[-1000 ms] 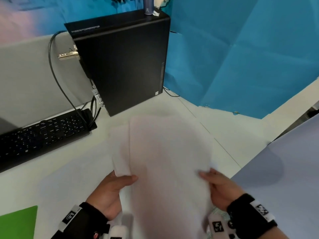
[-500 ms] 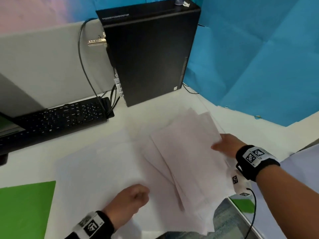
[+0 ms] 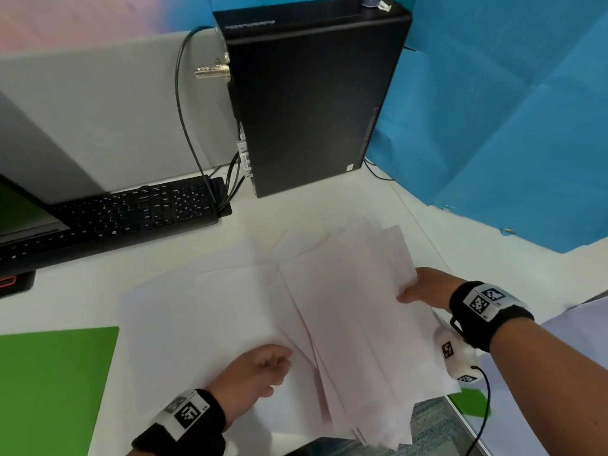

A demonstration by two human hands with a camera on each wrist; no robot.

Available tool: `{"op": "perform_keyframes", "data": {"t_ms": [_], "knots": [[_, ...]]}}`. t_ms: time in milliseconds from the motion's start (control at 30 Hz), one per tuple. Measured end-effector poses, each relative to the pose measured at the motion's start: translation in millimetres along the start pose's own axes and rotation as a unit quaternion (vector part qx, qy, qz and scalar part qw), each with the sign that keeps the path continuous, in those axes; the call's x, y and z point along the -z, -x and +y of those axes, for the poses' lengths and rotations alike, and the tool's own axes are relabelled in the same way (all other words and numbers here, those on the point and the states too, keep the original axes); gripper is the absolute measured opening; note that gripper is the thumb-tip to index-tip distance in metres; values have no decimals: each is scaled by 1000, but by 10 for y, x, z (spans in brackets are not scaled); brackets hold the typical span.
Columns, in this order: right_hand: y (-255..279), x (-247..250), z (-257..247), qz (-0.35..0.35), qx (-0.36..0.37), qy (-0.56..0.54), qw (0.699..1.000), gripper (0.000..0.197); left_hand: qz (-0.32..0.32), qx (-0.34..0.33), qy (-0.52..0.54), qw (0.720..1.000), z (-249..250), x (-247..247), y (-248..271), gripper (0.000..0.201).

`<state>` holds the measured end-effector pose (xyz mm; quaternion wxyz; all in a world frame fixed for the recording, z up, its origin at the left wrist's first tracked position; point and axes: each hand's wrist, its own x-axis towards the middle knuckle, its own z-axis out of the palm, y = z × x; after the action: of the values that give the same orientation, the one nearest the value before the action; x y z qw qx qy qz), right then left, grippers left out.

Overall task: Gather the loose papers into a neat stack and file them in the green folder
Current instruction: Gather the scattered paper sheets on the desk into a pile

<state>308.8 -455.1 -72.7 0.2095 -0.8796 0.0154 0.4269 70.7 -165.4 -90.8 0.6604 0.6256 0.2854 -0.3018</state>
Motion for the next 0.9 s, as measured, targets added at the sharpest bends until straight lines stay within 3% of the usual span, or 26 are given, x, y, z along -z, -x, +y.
{"op": "perform_keyframes", "data": {"t_ms": [267, 467, 533, 600, 667, 733, 833, 900], "knots": [[100, -222, -2, -11, 43, -57, 997, 22, 0, 5, 10, 1000, -64, 15, -63, 46], [271, -269, 269, 83, 53, -154, 983, 16, 3, 6, 30, 1000, -88, 39, -40, 44], [326, -286, 446, 109, 47, -192, 974, 23, 15, -2, 21, 1000, -36, 85, -21, 36], [380, -334, 584, 137, 36, -222, 965, 34, 86, -64, -35, 994, 20, 258, -98, 17], [420, -411, 693, 150, 24, -250, 956, 41, 214, -112, -144, 960, 117, 547, -223, 5], [436, -491, 769, 147, 3, -285, 947, 39, 320, -83, -170, 928, 214, 868, -309, 17], [466, -591, 788, 130, -19, -365, 922, 29, 362, -14, -113, 925, 300, 1184, -376, 34], [499, -662, 727, 114, -21, -405, 907, 31, 348, 15, -198, 916, 373, 1225, -363, 44]]}}
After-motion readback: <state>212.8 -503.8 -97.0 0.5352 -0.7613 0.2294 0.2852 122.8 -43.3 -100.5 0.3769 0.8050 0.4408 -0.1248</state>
